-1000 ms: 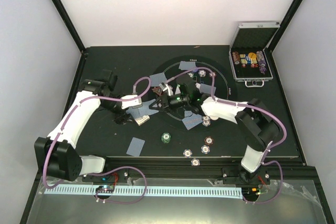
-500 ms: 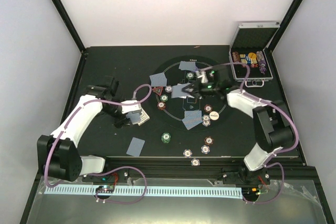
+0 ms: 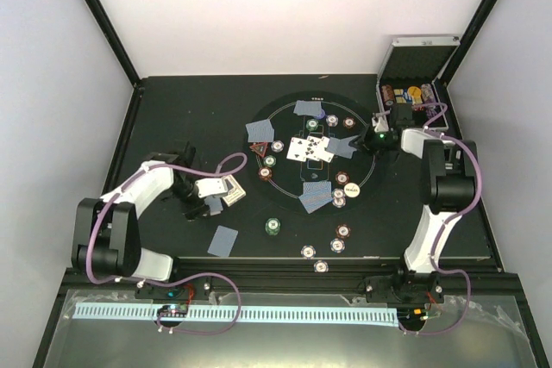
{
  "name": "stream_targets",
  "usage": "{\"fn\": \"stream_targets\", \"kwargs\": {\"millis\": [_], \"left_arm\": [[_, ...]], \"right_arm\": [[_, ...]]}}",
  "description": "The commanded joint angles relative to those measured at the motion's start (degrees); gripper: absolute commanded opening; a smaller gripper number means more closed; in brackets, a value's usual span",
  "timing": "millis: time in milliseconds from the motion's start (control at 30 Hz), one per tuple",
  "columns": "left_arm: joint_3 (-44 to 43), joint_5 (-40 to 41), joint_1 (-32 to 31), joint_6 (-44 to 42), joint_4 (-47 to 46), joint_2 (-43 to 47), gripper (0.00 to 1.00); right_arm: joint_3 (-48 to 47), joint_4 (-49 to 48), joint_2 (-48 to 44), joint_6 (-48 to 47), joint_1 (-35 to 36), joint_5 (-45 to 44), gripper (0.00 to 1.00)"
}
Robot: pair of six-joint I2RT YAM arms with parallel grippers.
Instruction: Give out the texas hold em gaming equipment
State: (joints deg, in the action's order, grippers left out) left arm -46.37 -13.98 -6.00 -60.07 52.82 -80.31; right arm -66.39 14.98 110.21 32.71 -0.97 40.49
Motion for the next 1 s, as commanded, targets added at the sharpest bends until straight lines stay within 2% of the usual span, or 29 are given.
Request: {"fn": "stream_targets", "kwargs": {"millis": [0,100,233,333,367,433,467,633,733,800,967], "left_arm": [[1.48,2.82,-0.11,-2.29,-5.23,-1.33,0.01],[1.91,2.46,-0.21,-2.12,-7.21,-2.5,0.01],[2.21,1.86,-0.58,-1.93,-9.58,-3.83,0.01],[2.78,2.5,-1.0,-2.13,-10.4,-4.4,0.04],[3.08,2.69,-1.17,-2.41,-10.44,-4.36,0.08],[3.97,3.17,-1.24,-3.21,-10.45,-3.94,0.26],[4.44,3.52,-1.27,-3.67,-10.21,-3.63,0.38],[5.14,4.8,-1.19,-4.03,-8.7,-2.47,0.62],[4.84,4.58,-1.14,-3.8,-8.05,-1.27,0.97],[3.68,3.86,-1.13,-2.94,-7.3,-0.35,0.99],[-3.91,-0.31,-0.62,0.19,-0.85,0.38,0.99]], "right_arm": [[-2.11,2.51,2.32,-2.68,0.21,-2.7,0.06],[-2.51,3.21,2.77,-3.39,0.23,-4.76,0.13],[-2.47,4.66,2.15,-4.55,0.26,-6.7,0.36],[-1.81,6.27,0.18,-5.63,0.18,-8.79,0.48],[-1.55,6.74,-0.62,-5.99,0.19,-9.61,0.51],[-0.96,7.63,-2.71,-6.54,0.2,-10.94,0.6],[-0.67,8.12,-3.7,-6.79,0.22,-11.74,0.65],[-0.58,11.29,-8.34,-8.2,0.24,-14.8,0.7],[-0.25,12.38,-11.44,-8.49,0.22,-15.85,0.83],[0.25,13.07,-13.51,-8.89,0.26,-17.11,0.98],[3.29,12.77,-19.77,-9.21,0.19,-19.8,1.0]]}}
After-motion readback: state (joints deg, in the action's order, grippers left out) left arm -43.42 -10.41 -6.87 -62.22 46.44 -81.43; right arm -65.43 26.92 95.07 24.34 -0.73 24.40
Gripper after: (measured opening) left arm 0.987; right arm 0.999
